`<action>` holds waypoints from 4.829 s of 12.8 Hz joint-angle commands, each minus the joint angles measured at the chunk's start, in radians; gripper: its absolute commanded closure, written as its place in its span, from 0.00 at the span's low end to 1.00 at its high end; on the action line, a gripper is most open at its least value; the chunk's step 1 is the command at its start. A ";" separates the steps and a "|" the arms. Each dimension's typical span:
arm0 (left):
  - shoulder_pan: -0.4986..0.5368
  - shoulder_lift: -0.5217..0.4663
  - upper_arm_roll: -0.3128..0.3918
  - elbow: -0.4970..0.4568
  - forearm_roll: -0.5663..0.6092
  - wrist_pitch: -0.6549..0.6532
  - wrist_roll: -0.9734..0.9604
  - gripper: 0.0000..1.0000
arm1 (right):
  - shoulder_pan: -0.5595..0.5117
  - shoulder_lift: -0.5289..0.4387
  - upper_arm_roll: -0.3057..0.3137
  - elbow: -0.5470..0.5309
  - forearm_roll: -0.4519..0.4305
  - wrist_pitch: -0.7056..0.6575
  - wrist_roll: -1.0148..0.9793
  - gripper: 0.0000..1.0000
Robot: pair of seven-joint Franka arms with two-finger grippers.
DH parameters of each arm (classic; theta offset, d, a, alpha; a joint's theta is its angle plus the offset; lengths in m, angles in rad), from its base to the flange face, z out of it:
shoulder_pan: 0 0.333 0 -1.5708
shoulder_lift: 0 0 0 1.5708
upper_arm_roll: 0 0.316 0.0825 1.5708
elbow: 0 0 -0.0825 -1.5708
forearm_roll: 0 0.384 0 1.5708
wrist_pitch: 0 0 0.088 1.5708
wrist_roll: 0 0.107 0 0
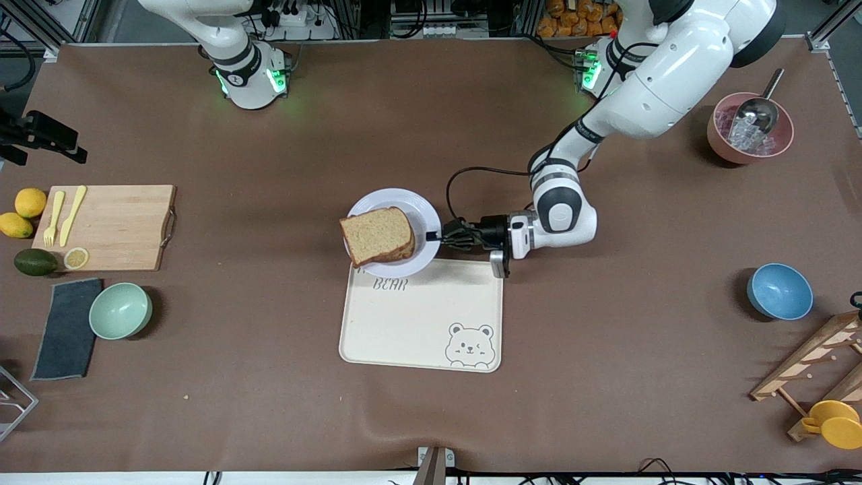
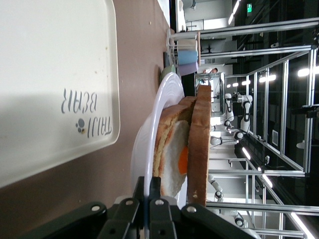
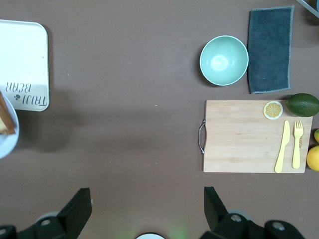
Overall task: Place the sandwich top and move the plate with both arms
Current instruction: 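Slide the plate onto the bear tray with the left gripper, then release the plate rim and pull the left gripper back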
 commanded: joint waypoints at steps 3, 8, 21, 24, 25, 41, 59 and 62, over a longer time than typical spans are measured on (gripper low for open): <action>0.007 -0.014 0.041 0.096 0.069 -0.016 -0.145 1.00 | 0.003 0.015 0.005 0.025 0.023 -0.047 -0.015 0.00; 0.010 0.051 0.124 0.235 0.207 -0.017 -0.315 1.00 | -0.026 0.015 -0.001 0.036 0.058 0.013 -0.024 0.00; -0.011 0.218 0.207 0.368 0.245 -0.017 -0.268 1.00 | -0.044 0.006 -0.001 0.029 0.022 0.050 -0.016 0.00; -0.013 0.218 0.209 0.351 0.244 -0.017 -0.236 1.00 | -0.044 0.003 -0.001 0.031 0.022 0.035 0.017 0.00; -0.013 0.215 0.209 0.332 0.244 -0.017 -0.223 1.00 | -0.044 0.003 -0.001 0.033 0.022 0.033 0.043 0.00; 0.142 0.088 0.218 0.309 0.670 -0.244 -0.591 0.00 | -0.034 0.003 0.008 0.042 -0.017 0.018 0.056 0.00; 0.320 -0.338 0.235 0.522 1.619 -0.697 -1.122 0.00 | -0.032 0.004 0.017 0.051 -0.012 0.018 0.050 0.00; 0.322 -0.434 0.236 0.530 1.806 -0.697 -1.101 0.00 | -0.032 0.004 0.017 0.056 -0.012 0.018 0.048 0.00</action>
